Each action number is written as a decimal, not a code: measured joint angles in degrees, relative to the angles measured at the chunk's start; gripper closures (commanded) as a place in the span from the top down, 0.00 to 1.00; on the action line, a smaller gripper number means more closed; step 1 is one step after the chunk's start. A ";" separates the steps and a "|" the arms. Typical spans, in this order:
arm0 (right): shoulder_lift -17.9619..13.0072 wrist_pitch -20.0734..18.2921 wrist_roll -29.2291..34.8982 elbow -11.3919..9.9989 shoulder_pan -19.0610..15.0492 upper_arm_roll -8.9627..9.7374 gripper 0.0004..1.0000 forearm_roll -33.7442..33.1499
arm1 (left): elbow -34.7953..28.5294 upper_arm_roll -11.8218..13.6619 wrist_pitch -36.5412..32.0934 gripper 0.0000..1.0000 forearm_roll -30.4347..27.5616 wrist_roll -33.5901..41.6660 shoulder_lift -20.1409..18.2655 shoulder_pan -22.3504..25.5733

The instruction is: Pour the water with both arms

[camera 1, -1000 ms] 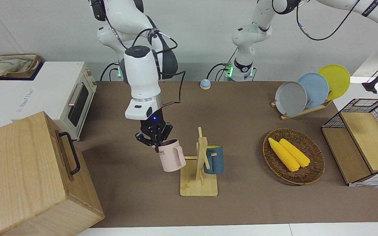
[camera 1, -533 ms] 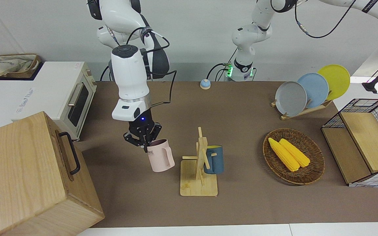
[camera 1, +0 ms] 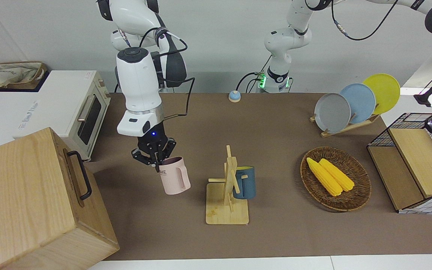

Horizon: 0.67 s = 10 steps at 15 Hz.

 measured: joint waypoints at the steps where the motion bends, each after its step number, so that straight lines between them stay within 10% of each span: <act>1: 0.00 -0.15 0.00 -0.04 -0.09 -0.04 0.00 -0.27 | -1.42 -0.02 0.02 0.00 1.16 -1.66 -0.97 -1.18; 10: -1.20 -15.26 -0.29 -0.02 -0.97 -0.43 0.00 -1.69 | -16.92 -1.77 2.89 0.00 7.23 -13.40 -11.48 -7.05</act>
